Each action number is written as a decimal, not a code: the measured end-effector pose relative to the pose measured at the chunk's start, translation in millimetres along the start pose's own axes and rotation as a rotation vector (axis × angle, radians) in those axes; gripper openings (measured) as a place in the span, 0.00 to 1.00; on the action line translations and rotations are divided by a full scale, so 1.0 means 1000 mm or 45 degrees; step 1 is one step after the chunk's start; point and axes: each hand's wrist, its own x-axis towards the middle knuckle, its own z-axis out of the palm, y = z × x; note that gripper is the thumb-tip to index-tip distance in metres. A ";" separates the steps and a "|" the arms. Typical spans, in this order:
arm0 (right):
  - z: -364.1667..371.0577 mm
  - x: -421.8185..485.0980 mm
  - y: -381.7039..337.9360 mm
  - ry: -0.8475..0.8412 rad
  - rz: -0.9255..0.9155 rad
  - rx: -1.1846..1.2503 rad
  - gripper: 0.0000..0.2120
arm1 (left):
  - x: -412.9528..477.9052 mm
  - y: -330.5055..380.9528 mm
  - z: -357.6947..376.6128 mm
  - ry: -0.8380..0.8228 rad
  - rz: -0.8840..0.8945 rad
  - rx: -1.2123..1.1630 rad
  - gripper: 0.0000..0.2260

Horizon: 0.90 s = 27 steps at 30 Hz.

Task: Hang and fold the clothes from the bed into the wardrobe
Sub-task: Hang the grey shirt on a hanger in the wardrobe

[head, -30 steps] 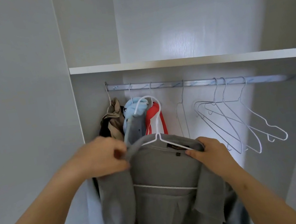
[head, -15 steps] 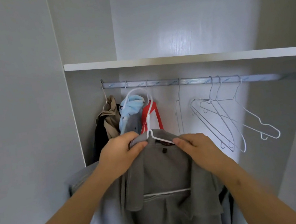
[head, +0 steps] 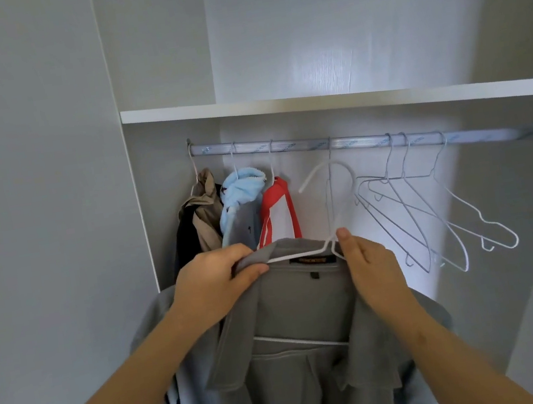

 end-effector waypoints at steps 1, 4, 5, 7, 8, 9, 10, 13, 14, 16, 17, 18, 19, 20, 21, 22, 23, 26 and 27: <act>-0.002 -0.001 0.004 0.003 0.001 -0.019 0.19 | 0.000 -0.001 0.000 0.051 -0.034 0.029 0.07; -0.016 -0.003 0.023 0.093 0.107 -0.136 0.24 | -0.001 -0.009 -0.003 0.135 -0.170 -0.007 0.06; -0.019 -0.004 0.028 0.121 0.149 -0.190 0.25 | 0.000 -0.011 -0.005 0.142 -0.201 -0.062 0.06; -0.021 -0.005 0.032 0.147 0.172 -0.269 0.26 | 0.001 -0.008 -0.004 0.105 -0.193 -0.094 0.12; -0.020 -0.005 0.033 0.150 0.165 -0.283 0.26 | 0.002 -0.005 -0.001 0.058 -0.166 -0.093 0.13; -0.019 -0.006 0.033 0.147 0.151 -0.288 0.26 | 0.003 0.000 0.002 0.021 -0.134 -0.104 0.13; -0.018 -0.006 0.032 0.141 0.134 -0.290 0.26 | 0.004 0.004 0.005 0.000 -0.106 -0.120 0.14; -0.021 -0.008 0.034 0.140 0.122 -0.264 0.25 | 0.008 0.010 0.010 0.023 -0.069 -0.119 0.17; -0.024 -0.008 0.036 0.144 0.135 -0.253 0.25 | 0.009 0.012 0.011 0.048 -0.073 -0.103 0.17; -0.033 -0.009 0.041 0.171 0.170 -0.273 0.25 | 0.011 0.014 0.014 0.106 -0.085 -0.082 0.19; -0.039 -0.010 0.044 0.194 0.181 -0.297 0.25 | 0.011 0.014 0.015 0.123 -0.094 -0.095 0.19; -0.044 -0.010 0.047 0.221 0.174 -0.328 0.24 | 0.010 0.015 0.018 0.126 -0.102 -0.131 0.18; -0.047 -0.010 0.048 0.240 0.143 -0.358 0.22 | 0.010 0.016 0.021 0.114 -0.105 -0.180 0.17; -0.049 -0.011 0.047 0.239 0.085 -0.358 0.20 | 0.009 0.018 0.025 0.087 -0.103 -0.225 0.15; -0.049 -0.012 0.044 0.200 0.006 -0.310 0.18 | 0.009 0.020 0.029 0.050 -0.105 -0.245 0.13; -0.048 -0.013 0.040 0.119 -0.078 -0.221 0.15 | 0.010 0.024 0.034 0.013 -0.106 -0.249 0.11; -0.046 -0.014 0.035 0.003 -0.140 -0.154 0.13 | 0.010 0.029 0.039 -0.020 -0.106 -0.249 0.11; -0.047 -0.014 0.032 -0.252 -0.150 -0.232 0.15 | 0.012 0.042 0.053 -0.091 -0.100 -0.275 0.13; -0.050 -0.012 0.034 -0.254 -0.121 -0.236 0.17 | 0.012 0.046 0.057 -0.119 -0.102 -0.288 0.12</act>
